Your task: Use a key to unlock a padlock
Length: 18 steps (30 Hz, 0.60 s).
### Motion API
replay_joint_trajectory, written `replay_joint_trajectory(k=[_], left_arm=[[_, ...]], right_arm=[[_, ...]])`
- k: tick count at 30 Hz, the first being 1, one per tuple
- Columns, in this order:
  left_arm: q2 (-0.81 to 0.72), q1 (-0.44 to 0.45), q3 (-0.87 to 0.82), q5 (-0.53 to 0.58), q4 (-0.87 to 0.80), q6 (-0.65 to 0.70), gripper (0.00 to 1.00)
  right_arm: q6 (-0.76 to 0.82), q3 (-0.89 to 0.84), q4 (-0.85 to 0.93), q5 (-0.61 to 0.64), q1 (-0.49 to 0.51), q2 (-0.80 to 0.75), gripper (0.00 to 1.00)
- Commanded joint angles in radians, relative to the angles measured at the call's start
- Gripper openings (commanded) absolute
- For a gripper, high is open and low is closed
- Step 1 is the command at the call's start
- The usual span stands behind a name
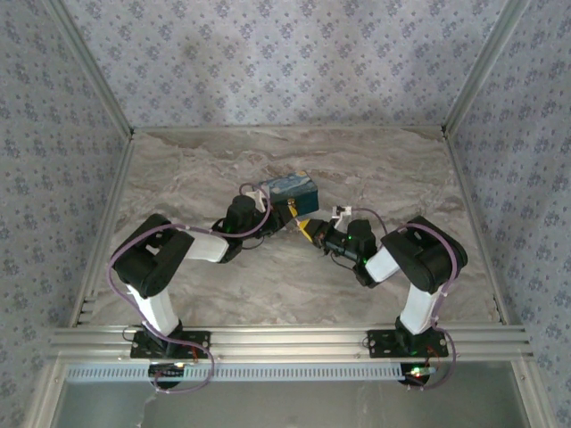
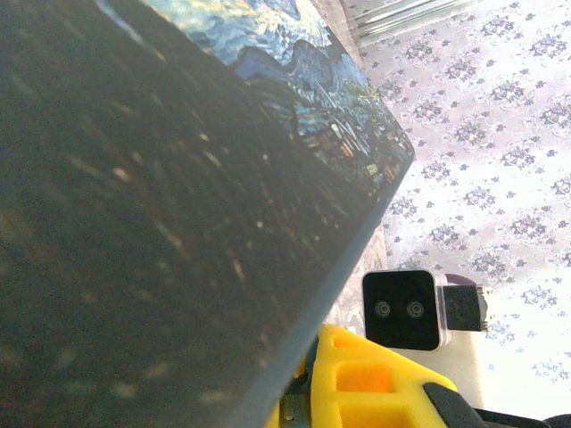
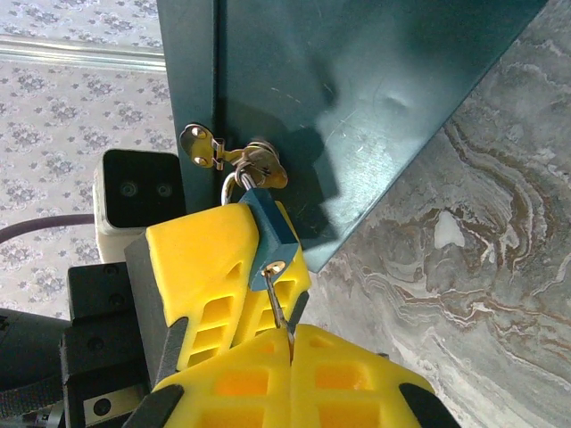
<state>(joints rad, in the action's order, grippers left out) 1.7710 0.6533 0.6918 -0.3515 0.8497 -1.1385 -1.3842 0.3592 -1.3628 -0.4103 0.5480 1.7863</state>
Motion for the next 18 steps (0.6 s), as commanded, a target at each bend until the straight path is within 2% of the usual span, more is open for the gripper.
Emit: replay_joint_trajectory(k=[1, 18], left_arm=[[0.007, -0.004, -0.011, -0.017, 0.071, -0.001, 0.09], [0.008, -0.004, -0.014, -0.022, 0.093, -0.006, 0.10]], right_arm=[[-0.010, 0.017, -0.030, 0.013, 0.007, 0.012, 0.00], [-0.019, 0.031, -0.029, 0.018, 0.006, 0.016, 0.00]])
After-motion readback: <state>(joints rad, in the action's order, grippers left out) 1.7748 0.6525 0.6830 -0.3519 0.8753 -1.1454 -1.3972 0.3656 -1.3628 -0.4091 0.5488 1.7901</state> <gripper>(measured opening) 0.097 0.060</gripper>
